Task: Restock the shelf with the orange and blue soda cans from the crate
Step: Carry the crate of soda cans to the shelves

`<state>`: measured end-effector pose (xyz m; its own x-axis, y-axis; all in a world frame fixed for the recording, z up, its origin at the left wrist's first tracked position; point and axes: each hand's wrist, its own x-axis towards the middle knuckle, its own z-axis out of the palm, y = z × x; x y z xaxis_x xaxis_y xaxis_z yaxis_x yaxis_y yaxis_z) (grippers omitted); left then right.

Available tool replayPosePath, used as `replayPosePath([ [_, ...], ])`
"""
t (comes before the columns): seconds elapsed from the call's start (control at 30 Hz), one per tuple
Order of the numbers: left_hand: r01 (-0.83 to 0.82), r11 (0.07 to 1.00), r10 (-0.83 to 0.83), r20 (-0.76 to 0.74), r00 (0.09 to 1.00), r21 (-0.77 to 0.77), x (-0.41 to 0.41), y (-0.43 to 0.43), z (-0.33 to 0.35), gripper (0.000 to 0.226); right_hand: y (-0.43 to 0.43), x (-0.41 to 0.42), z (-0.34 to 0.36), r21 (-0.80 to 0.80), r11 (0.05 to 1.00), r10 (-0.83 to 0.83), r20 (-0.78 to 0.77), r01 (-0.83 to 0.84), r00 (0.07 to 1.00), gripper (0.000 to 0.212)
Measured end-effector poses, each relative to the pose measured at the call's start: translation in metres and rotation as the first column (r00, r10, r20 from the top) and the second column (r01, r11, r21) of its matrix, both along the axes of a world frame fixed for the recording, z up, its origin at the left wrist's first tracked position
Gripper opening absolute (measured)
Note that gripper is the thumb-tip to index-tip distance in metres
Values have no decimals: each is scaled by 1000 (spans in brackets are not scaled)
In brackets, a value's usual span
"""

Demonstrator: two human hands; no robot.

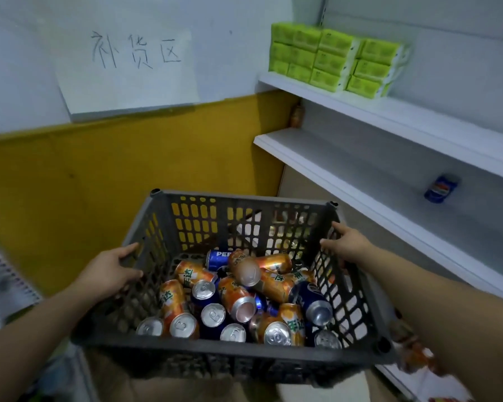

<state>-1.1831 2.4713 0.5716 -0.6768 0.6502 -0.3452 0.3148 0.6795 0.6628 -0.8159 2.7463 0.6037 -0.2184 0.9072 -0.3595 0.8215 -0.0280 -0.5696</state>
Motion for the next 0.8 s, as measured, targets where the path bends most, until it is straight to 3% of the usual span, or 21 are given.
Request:
replayPosePath([
  [0.17,-57,998,57,-79,995,2,-45,29,-19,72,69,-76,-6,5,995,99,47,-99,994,73],
  [0.4,-158,987,157,-43,987,-15,-111,61,-43,70,143,-186,-31,22,979,198,74,-201,977,73],
  [0.6,-230,973,230,-50,972,-2,-141,58,-54,69,169,-255,-48,15,962,274,-3,-274,962,76],
  [0.8,-323,945,320,-59,946,-49,-148,56,-67,69,187,-304,-67,1,928,372,17,-372,928,72],
])
